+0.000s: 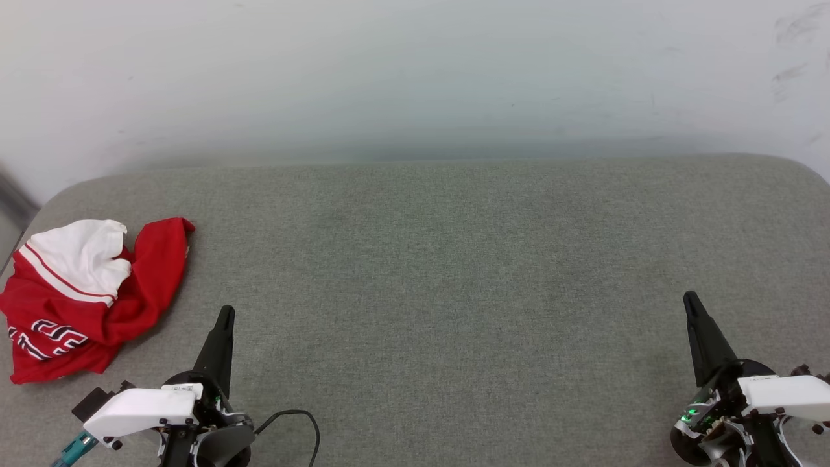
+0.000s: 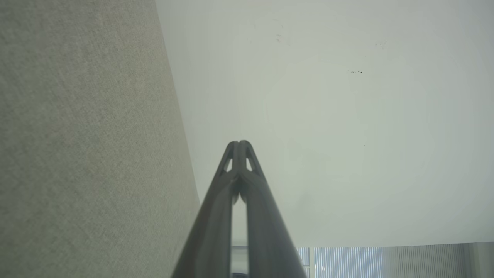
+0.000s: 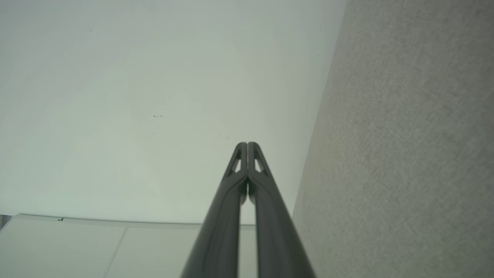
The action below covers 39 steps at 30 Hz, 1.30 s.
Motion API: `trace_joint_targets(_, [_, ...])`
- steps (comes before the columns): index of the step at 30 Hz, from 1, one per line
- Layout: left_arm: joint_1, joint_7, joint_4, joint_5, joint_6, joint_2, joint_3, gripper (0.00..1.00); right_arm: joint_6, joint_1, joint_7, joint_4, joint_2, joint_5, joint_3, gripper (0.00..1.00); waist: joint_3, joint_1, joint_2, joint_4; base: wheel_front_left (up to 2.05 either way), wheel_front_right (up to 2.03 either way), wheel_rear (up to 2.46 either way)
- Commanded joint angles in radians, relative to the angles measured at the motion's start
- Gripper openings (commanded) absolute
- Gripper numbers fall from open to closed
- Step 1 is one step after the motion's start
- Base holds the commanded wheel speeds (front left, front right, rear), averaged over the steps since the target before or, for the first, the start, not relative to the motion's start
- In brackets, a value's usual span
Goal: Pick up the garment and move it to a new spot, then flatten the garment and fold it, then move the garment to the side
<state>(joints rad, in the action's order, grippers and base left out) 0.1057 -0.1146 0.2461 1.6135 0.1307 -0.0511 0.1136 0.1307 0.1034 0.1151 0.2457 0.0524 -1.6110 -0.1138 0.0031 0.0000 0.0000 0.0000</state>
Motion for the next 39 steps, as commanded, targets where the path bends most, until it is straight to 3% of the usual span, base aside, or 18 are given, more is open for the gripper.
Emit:
trace_joint_targets(1, [0.008, -0.003, 0.000, -0.003, 0.002, 0.001, 0.004, 0.00, 0.000, 0.012, 0.001, 0.000, -0.004, -0.004, 0.000, 0.00, 0.000, 0.0000, 0.0000, 0.000, 0.00, 0.00, 0.00])
trace_joint_targets(21, [0.008, -0.003, 0.000, -0.002, 0.002, 0.001, 0.003, 0.00, 0.000, 0.012, 0.001, 0.000, -0.004, -0.004, 0.000, 0.00, 0.000, 0.0000, 0.0000, 0.000, 0.00, 0.00, 0.00])
trace_joint_targets(22, [0.008, -0.003, 0.000, -0.002, 0.002, 0.001, 0.003, 1.00, 0.000, 0.012, 0.001, 0.000, -0.004, -0.004, 0.000, 1.00, 0.000, 0.0000, 0.0000, 0.000, 0.00, 0.00, 0.00])
trace_joint_targets(32, [-0.029, 0.029, 0.002, -0.010, 0.000, 0.003, -0.013, 1.00, 0.000, -0.033, -0.028, 0.017, -0.001, 0.020, 0.006, 1.00, 0.001, 0.0000, 0.0000, 0.000, 0.00, 0.00, 0.00])
trace_joint_targets(39, [-0.031, 0.063, -0.009, -0.093, -0.004, 0.003, 0.019, 1.00, 0.000, -0.040, -0.063, -0.008, -0.001, 0.113, -0.012, 1.00, 0.003, 0.0000, 0.0000, 0.000, 0.00, 0.00, 0.00])
